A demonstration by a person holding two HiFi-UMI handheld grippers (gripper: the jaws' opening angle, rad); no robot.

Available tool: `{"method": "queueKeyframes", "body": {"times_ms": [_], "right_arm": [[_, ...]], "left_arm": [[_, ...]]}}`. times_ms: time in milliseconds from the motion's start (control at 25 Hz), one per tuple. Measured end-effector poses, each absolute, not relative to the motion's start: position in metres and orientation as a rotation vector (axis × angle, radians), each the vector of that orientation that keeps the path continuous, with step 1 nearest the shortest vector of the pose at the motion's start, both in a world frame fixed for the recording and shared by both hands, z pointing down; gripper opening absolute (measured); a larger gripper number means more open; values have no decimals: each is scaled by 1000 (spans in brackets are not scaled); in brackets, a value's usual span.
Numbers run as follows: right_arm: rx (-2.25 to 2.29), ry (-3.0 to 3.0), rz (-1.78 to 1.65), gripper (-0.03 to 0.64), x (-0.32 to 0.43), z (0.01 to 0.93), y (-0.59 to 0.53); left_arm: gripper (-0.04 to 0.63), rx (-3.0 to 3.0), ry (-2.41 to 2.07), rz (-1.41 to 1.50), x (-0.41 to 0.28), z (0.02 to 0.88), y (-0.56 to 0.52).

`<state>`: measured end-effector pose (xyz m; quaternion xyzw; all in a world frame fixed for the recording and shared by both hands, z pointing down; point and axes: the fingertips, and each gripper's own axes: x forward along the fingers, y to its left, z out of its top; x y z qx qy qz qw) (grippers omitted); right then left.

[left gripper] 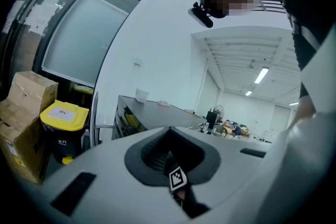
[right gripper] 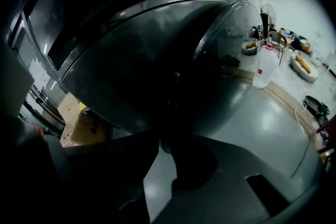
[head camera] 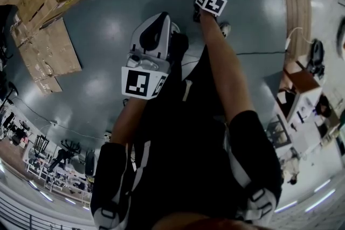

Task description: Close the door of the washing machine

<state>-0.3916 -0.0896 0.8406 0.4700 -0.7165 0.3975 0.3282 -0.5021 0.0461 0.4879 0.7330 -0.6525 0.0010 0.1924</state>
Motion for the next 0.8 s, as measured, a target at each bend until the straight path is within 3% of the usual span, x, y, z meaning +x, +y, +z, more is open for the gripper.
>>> {"method": "queueKeyframes", "body": {"times_ms": [440, 800], "right_arm": [[1161, -1857, 920, 69, -384, 819, -95], [1095, -2119, 741, 67, -329, 676, -112]], "left_arm": [[5, 2049, -1865, -3, -484, 465, 49], [5, 2075, -1904, -72, -444, 401, 26]]}}
